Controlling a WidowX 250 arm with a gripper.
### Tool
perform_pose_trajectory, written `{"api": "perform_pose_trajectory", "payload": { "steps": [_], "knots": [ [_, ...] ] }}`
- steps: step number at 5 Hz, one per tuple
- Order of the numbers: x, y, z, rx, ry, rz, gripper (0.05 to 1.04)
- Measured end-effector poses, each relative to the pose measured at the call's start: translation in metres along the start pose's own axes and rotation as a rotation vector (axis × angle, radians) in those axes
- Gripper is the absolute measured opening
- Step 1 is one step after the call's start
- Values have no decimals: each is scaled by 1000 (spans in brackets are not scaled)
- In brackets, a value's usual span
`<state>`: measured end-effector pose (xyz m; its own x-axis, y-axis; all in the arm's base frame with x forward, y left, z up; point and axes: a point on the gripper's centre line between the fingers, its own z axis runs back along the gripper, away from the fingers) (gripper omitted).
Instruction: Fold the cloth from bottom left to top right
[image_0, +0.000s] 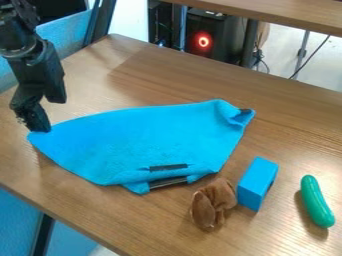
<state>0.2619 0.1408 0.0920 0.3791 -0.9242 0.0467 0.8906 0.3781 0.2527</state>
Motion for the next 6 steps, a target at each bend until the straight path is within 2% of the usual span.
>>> {"api": "perform_pose_trajectory", "payload": {
  "steps": [1,2,3,4,5,6],
  "knots": [
    [-1,-2,-11,4,69,-14,1000],
    [-2,-7,-24,-6,114,-20,1000],
    [-2,-9,-30,-7,148,-25,1000],
    [-2,-15,-40,-16,175,-38,955],
    [-2,-14,-42,-5,198,-35,638],
    [0,-14,-42,-1,190,-21,381]
  ]
}}
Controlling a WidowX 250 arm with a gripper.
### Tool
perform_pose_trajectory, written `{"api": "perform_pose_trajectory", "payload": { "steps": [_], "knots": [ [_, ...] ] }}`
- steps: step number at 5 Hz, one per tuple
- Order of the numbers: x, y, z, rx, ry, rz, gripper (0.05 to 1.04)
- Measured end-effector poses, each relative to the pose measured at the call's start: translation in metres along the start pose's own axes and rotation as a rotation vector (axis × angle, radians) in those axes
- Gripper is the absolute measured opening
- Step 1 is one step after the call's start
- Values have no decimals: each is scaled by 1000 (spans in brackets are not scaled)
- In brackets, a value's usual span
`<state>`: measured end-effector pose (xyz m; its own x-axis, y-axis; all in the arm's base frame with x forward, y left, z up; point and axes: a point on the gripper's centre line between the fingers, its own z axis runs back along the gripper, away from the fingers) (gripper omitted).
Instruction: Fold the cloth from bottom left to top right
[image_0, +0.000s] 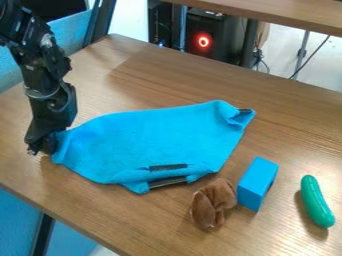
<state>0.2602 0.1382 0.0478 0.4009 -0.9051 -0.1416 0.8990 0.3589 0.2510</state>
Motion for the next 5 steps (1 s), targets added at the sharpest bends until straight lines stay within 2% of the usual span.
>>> {"api": "perform_pose_trajectory", "payload": {
  "steps": [1,2,3,4,5],
  "knots": [
    [5,-2,1,-22,-36,19,176],
    [11,7,20,-43,-105,59,81],
    [26,25,50,-72,-162,157,73],
    [47,36,70,-92,-193,216,73],
    [79,42,83,-131,-224,254,73]
  ]
}}
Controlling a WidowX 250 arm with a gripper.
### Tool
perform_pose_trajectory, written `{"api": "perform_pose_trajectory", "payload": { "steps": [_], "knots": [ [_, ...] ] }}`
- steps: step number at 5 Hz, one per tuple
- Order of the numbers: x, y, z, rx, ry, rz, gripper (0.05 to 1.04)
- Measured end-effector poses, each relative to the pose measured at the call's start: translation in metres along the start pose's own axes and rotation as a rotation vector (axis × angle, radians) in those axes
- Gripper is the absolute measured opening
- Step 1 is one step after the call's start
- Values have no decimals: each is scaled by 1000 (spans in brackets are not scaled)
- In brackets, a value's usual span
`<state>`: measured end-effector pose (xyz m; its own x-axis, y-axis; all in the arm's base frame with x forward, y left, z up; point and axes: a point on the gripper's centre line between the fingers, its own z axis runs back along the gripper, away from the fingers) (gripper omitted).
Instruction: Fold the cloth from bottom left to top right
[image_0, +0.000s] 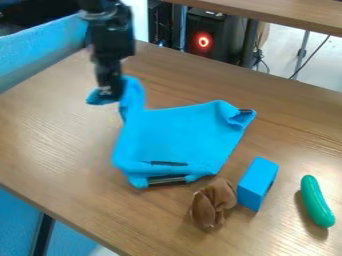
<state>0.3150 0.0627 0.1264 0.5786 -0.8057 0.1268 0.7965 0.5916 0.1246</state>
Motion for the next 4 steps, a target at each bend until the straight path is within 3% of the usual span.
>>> {"api": "perform_pose_trajectory", "payload": {
  "steps": [2,4],
  "knots": [
    [67,-9,-7,-52,-5,99,73],
    [112,5,-25,-71,33,270,72]
  ]
}}
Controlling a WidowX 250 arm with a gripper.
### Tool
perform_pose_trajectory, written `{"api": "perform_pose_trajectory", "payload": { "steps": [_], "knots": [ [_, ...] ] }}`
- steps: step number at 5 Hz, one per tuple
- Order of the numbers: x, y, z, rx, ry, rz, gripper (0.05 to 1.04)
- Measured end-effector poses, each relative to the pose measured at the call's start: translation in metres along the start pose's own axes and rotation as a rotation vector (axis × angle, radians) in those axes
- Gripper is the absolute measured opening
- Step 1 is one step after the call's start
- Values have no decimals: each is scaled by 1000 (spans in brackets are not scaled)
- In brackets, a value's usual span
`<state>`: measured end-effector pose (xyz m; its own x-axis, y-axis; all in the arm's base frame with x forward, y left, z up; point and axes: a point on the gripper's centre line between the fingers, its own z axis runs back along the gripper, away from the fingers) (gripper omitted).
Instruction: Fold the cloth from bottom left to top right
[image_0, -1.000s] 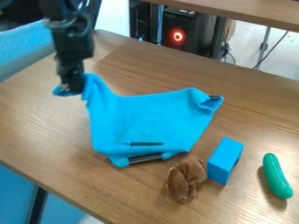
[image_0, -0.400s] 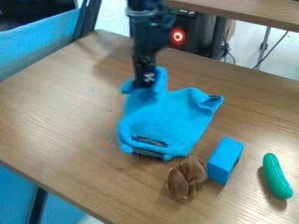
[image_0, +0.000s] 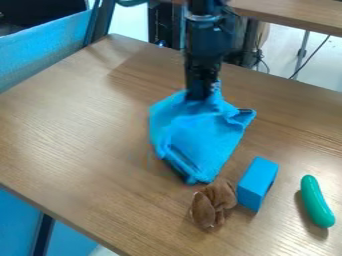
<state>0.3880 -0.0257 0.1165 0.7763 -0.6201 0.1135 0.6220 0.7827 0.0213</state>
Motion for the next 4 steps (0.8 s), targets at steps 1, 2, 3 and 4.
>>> {"api": "perform_pose_trajectory", "payload": {
  "steps": [1,2,3,4],
  "knots": [
    [14,10,-15,21,24,77,72],
    [32,10,-37,35,52,82,103],
    [46,14,-47,49,33,90,280],
    [58,11,-46,31,-37,107,553]
  ]
}}
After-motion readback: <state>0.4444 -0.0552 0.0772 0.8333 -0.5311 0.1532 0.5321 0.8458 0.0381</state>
